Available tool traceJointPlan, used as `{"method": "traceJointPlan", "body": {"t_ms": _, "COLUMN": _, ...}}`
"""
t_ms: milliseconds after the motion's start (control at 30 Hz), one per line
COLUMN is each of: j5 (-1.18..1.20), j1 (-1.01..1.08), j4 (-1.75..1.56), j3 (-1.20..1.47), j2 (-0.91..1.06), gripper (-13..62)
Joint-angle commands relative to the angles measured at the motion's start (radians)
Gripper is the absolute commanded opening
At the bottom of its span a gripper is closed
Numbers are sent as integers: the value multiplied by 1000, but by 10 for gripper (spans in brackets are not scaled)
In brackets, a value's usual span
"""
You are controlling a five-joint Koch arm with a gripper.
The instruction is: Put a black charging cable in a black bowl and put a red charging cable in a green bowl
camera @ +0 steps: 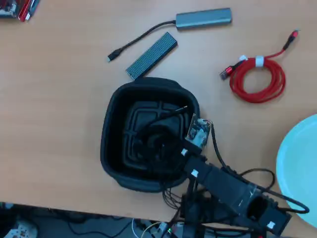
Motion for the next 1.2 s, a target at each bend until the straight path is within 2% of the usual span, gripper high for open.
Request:
{"method": "traceJointPlan", "body": {"t_ms": 0, "j5": -8, "j1": -5, "j4": 8, "j3": -127, "j2": 32, "gripper": 72}}
{"method": "traceJointPlan", "body": {"t_ms": 167, "j5": -6, "j1": -15, "j4": 290, "j3": -316, "j2": 26, "gripper": 426}}
{"method": "traceJointPlan", "body": {"t_ms": 267, "j5": -8, "j1": -23, "j4": 373, "j3": -354, "j2": 25, "gripper": 551}}
{"method": "traceJointPlan", "body": {"t_ms": 533, "j5": -5, "j1": 3, "j4": 575, "j3": -568, "j2": 20, "gripper": 562}}
{"method": "traceJointPlan", "body": {"t_ms": 700, "j5": -6, "j1": 212, "j4": 641, "j3": -663, "j2": 21, "gripper": 562}}
{"method": "traceJointPlan", "body": {"t_ms": 800, "j5": -17, "j1": 258, "j4": 644, "j3": -680, "j2": 17, "gripper": 563}}
{"method": "traceJointPlan", "body": {"t_ms": 1000, "j5": -40, "j1": 588, "j4": 630, "j3": -666, "j2": 15, "gripper": 563}}
{"method": "traceJointPlan", "body": {"t_ms": 1167, "j5": -38, "j1": 735, "j4": 630, "j3": -621, "j2": -8, "gripper": 564}}
